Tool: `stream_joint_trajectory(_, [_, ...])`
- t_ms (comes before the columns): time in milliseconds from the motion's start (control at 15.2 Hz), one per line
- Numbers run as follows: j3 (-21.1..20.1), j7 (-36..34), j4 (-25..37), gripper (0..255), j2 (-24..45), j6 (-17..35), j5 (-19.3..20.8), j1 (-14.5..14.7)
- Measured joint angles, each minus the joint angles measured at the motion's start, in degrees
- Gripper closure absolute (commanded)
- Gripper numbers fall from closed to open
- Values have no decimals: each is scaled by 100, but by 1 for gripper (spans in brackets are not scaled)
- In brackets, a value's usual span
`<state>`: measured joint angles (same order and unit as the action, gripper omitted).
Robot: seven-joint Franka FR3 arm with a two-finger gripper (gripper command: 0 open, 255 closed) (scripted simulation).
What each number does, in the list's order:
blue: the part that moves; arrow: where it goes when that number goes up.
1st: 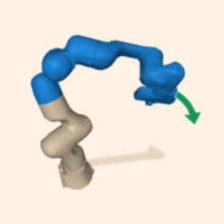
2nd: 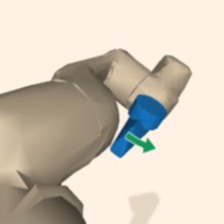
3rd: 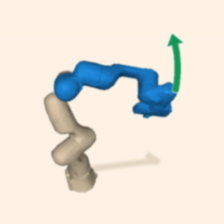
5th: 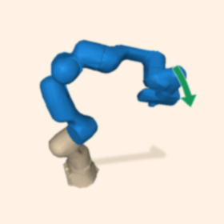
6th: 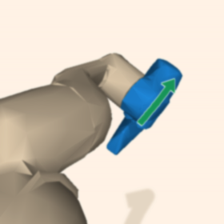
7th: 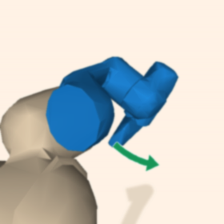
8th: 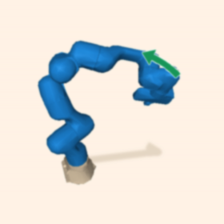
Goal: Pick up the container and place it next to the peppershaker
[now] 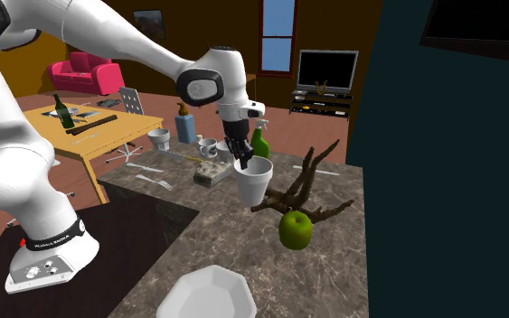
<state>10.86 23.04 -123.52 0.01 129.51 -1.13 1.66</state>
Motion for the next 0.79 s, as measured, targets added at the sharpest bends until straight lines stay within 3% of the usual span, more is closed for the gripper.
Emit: stream_joint_trajectory(792, [-9,-64,581,255,-315,-890,82,4])
